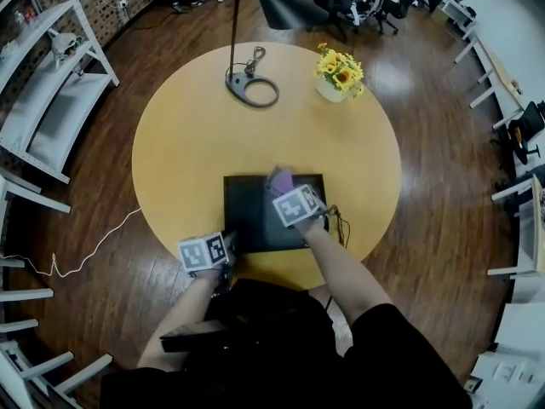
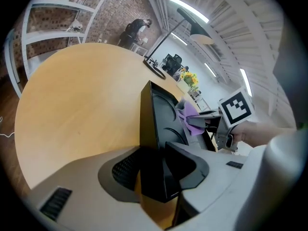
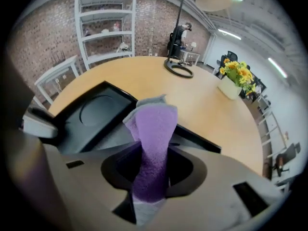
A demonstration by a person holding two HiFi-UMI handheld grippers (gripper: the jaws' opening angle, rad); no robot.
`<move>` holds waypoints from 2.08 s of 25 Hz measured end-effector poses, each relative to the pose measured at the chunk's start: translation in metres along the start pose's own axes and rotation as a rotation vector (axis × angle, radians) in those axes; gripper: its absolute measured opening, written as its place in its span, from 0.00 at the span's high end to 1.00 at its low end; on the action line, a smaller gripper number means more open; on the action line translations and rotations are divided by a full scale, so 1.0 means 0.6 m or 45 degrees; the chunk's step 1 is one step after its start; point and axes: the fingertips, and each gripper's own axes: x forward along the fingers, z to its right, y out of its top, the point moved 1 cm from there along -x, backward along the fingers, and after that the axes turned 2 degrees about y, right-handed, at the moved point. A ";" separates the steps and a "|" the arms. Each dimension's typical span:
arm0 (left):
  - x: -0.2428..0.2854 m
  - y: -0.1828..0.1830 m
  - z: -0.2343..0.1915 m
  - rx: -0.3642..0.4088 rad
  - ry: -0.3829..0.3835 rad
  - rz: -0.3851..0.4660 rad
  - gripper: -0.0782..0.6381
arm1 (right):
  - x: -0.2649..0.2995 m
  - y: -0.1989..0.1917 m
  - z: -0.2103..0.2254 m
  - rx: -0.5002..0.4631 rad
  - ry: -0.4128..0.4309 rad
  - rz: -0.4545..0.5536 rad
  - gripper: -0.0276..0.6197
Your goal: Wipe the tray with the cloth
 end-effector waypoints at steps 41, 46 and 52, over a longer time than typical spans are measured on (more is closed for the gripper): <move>0.012 0.005 0.004 0.095 0.048 -0.081 0.65 | -0.013 -0.146 -0.001 0.122 0.265 -0.129 0.75; 0.015 0.006 0.008 0.094 0.053 -0.075 0.65 | -0.014 -0.132 0.031 0.208 0.173 -0.064 0.75; 0.012 0.008 0.007 0.098 0.061 -0.060 0.65 | -0.047 -0.101 -0.023 0.522 0.392 0.158 0.75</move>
